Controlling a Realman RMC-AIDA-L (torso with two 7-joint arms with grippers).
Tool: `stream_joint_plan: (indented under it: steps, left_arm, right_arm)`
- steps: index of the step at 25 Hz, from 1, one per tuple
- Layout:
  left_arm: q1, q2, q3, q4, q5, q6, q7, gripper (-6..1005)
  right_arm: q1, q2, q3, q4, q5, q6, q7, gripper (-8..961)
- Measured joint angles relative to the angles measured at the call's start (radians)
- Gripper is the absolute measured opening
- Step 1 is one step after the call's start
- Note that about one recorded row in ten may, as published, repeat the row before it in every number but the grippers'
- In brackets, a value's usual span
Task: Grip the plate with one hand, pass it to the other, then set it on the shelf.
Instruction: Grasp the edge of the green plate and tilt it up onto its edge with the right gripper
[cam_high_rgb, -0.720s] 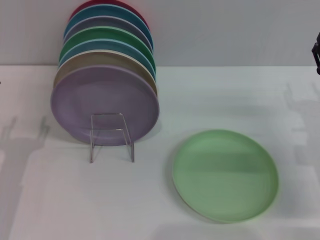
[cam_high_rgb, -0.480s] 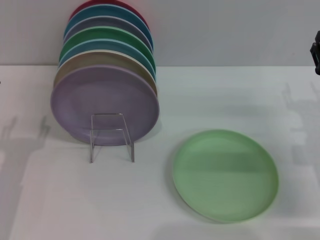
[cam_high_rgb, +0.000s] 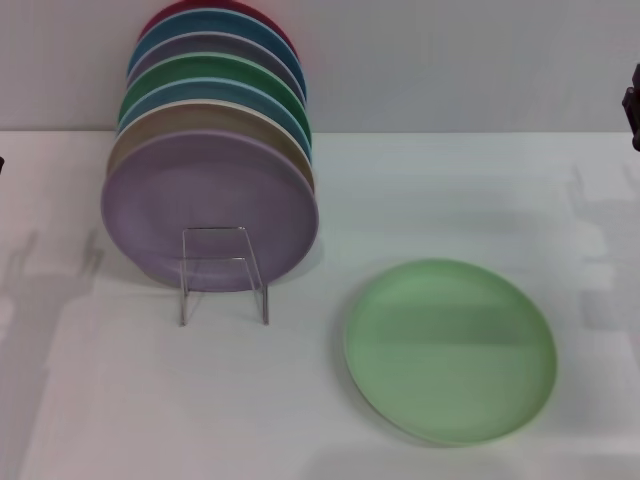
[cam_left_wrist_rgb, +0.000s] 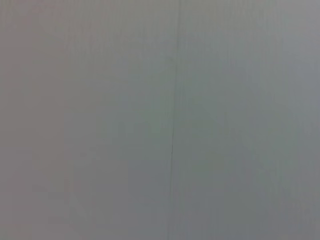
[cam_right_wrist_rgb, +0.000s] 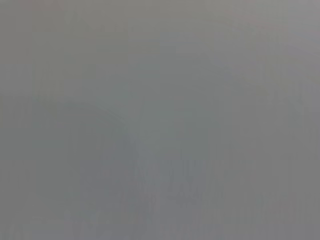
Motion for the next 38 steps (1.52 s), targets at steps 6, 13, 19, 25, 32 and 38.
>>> stream_joint_plan:
  steps: [6, 13, 19, 25, 32, 38]
  left_arm:
    - [-0.001, 0.000, 0.000, 0.000, 0.000, -0.002, 0.000, 742]
    - [0.000, 0.000, -0.010, 0.002, 0.000, -0.004, 0.000, 742]
    - [0.002, 0.001, -0.011, 0.005, 0.000, -0.004, 0.000, 742]
    - [0.003, 0.002, -0.011, 0.012, 0.000, -0.002, 0.000, 742]
    - [-0.005, 0.003, -0.016, 0.021, 0.000, -0.005, 0.000, 742]
    - [-0.019, 0.003, -0.038, 0.029, 0.000, -0.025, 0.000, 742]
  right_arm:
    - [-0.001, 0.001, 0.005, 0.038, 0.004, -0.025, -0.219, 681]
    - [0.006, -0.020, 0.087, 0.203, 0.005, 0.194, -0.272, 681]
    - [0.022, -0.072, 0.224, 0.392, -0.001, 0.591, -0.291, 681]
    - [-0.016, -0.078, 0.561, 0.591, -0.004, 1.123, -0.536, 680]
    - [-0.044, -0.062, 0.896, 0.712, -0.147, 1.624, -0.565, 680]
    - [-0.045, -0.053, 1.049, 0.872, -0.436, 1.984, -0.366, 680]
